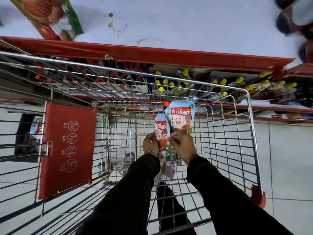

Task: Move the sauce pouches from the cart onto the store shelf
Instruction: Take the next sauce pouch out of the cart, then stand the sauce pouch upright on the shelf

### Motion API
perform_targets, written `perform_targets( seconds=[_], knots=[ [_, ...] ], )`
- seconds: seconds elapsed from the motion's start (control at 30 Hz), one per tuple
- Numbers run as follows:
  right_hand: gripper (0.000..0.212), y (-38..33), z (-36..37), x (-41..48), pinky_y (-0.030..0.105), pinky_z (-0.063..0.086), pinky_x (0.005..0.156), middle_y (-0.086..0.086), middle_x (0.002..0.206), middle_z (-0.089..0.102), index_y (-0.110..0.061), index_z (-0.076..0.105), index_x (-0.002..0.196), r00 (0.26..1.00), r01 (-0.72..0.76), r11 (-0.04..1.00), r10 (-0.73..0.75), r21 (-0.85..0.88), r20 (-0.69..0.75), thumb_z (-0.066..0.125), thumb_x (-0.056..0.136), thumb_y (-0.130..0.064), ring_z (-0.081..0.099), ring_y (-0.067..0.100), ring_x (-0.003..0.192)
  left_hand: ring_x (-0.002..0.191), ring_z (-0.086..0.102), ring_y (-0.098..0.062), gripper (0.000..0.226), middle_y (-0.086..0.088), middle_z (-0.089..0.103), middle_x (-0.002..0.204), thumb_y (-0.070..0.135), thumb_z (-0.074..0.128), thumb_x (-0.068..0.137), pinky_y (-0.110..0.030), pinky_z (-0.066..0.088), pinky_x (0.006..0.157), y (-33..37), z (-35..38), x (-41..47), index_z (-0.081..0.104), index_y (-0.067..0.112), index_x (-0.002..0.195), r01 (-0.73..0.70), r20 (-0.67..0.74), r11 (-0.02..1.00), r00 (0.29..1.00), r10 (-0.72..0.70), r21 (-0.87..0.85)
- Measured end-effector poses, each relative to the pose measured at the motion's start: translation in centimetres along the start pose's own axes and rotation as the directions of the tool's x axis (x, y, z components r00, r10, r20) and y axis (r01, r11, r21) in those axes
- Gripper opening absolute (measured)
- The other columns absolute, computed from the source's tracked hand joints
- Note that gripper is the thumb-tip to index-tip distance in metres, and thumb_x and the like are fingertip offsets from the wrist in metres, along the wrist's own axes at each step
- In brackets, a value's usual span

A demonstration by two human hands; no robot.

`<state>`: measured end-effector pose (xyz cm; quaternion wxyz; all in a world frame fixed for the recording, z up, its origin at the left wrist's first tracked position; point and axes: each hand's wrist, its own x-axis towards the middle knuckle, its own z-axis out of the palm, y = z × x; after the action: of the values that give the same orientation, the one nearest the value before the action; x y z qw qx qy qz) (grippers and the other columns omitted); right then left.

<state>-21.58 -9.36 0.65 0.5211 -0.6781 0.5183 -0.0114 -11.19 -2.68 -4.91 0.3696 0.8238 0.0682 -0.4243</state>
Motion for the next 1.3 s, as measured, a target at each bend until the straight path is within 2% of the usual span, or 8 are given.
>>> perform_targets(
  seconds=[0.1,0.23,0.47,0.63,0.77,0.9,1.03,1.3],
  knots=[
    [0.008,-1.0,-1.0,-0.3,0.019,0.052,0.081,0.009,0.095,0.075,-0.003,0.066,0.094,0.997,0.029,0.997,-0.033,0.066,0.065,0.066,0.091,-0.010,0.069,0.013,0.088,0.078,0.056,-0.025,0.033,-0.013,0.059,0.073,0.009,0.042,0.097,-0.029,0.051,0.067,0.2,-0.9,-0.2,0.063,0.002,0.074,0.116,0.136,0.990,0.985,-0.104,-0.080],
    [0.004,-2.4,-2.8,-1.3,0.009,0.047,0.069,0.000,0.081,0.070,-0.006,0.063,0.090,0.997,0.067,0.991,-0.072,0.119,0.039,0.065,0.091,-0.009,0.064,-0.002,0.074,0.069,0.057,-0.021,0.026,-0.011,0.061,0.073,0.013,0.052,0.091,-0.026,0.044,0.061,1.8,-3.4,-1.7,0.060,0.011,0.067,0.180,0.210,0.966,0.968,-0.140,-0.184],
    [0.006,-6.9,-5.3,-4.6,0.032,0.058,0.079,0.002,0.089,0.073,-0.010,0.069,0.093,0.986,0.096,0.983,-0.072,0.157,-0.151,0.068,0.090,-0.015,0.069,0.014,0.082,0.077,0.063,-0.024,0.010,-0.012,0.068,0.089,0.006,0.059,0.092,-0.022,0.060,0.056,5.7,-8.2,-6.6,0.067,0.000,0.094,-0.092,0.100,0.923,0.985,0.139,-0.374],
    [0.012,-11.4,-7.0,-6.6,0.042,0.057,0.089,0.005,0.101,0.073,-0.008,0.070,0.098,0.966,0.167,0.976,-0.133,0.142,-0.222,0.067,0.090,-0.017,0.068,0.021,0.094,0.091,0.067,-0.026,0.018,-0.017,0.071,0.102,0.012,0.064,0.091,-0.042,0.060,0.079,9.4,-11.7,-11.3,0.071,0.003,0.105,-0.371,-0.031,0.881,0.925,0.379,-0.292],
    [0.005,-15.0,-8.5,-7.6,0.025,0.056,0.077,-0.012,0.091,0.072,-0.021,0.068,0.090,0.942,0.244,0.953,-0.190,0.180,-0.276,0.068,0.088,-0.017,0.066,-0.003,0.083,0.088,0.070,-0.024,0.019,-0.014,0.075,0.097,0.015,0.065,0.090,-0.039,0.057,0.079,13.0,-14.3,-14.3,0.074,0.004,0.103,-0.589,-0.089,0.787,0.807,0.583,-0.183],
    [0.004,-18.8,-10.4,-7.6,0.007,0.049,0.066,-0.020,0.084,0.071,-0.027,0.070,0.087,0.872,0.341,0.931,-0.261,0.132,-0.415,0.072,0.084,-0.029,0.066,-0.008,0.080,0.080,0.066,-0.006,0.011,-0.005,0.073,0.094,0.012,0.068,0.088,-0.009,0.051,0.072,17.6,-15.6,-16.2,0.073,0.017,0.096,-0.740,-0.192,0.658,0.673,0.715,-0.140],
    [0.004,-23.0,-12.4,-6.6,0.007,0.052,0.063,-0.016,0.081,0.073,-0.025,0.072,0.087,0.795,0.475,0.869,-0.357,0.137,-0.490,0.073,0.084,-0.026,0.070,-0.004,0.076,0.081,0.064,-0.005,0.011,0.002,0.070,0.091,0.014,0.068,0.088,-0.009,0.051,0.075,22.8,-16.5,-16.6,0.074,0.016,0.097,-0.825,-0.240,0.551,0.565,0.789,-0.130],
    [0.011,-29.3,-14.3,-1.9,0.037,0.063,0.073,-0.005,0.086,0.075,-0.019,0.072,0.089,0.788,0.504,0.838,-0.348,0.208,-0.508,0.073,0.086,-0.030,0.073,0.012,0.077,0.089,0.069,-0.019,0.013,-0.010,0.072,0.101,0.016,0.064,0.091,-0.023,0.056,0.081,31.3,-17.2,-14.1,0.071,0.012,0.102,-0.826,-0.269,0.533,0.563,0.781,-0.183]
  ],
)
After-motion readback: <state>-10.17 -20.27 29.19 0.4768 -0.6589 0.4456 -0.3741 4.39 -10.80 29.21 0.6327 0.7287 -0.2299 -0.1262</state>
